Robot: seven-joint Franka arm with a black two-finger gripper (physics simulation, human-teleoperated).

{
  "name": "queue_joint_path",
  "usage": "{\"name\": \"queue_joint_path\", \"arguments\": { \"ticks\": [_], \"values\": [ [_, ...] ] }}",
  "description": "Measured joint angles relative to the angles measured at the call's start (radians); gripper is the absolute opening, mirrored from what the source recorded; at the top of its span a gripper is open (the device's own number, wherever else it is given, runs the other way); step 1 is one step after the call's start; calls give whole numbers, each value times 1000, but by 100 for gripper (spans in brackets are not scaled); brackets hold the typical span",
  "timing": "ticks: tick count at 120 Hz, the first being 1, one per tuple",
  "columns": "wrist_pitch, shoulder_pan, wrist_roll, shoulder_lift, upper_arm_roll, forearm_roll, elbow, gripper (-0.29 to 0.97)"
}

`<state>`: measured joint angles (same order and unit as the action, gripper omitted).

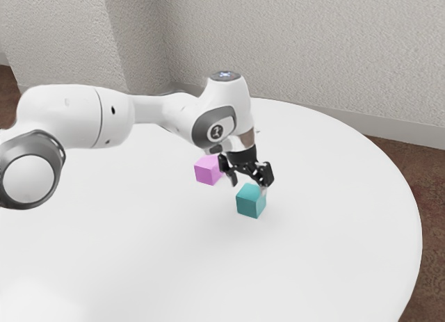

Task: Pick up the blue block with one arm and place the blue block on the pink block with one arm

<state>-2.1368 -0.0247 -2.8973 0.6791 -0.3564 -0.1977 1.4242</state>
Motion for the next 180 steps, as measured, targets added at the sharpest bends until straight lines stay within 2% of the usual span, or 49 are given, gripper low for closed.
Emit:
{"name": "queue_joint_path", "arguments": {
  "ticks": [22,60,180],
  "values": [
    [9,3,0,10,27,-4,-13,68],
    [32,7,0,60,28,-6,-83,68],
    [39,27,0,165,34,-27,-176,68]
  ]
}}
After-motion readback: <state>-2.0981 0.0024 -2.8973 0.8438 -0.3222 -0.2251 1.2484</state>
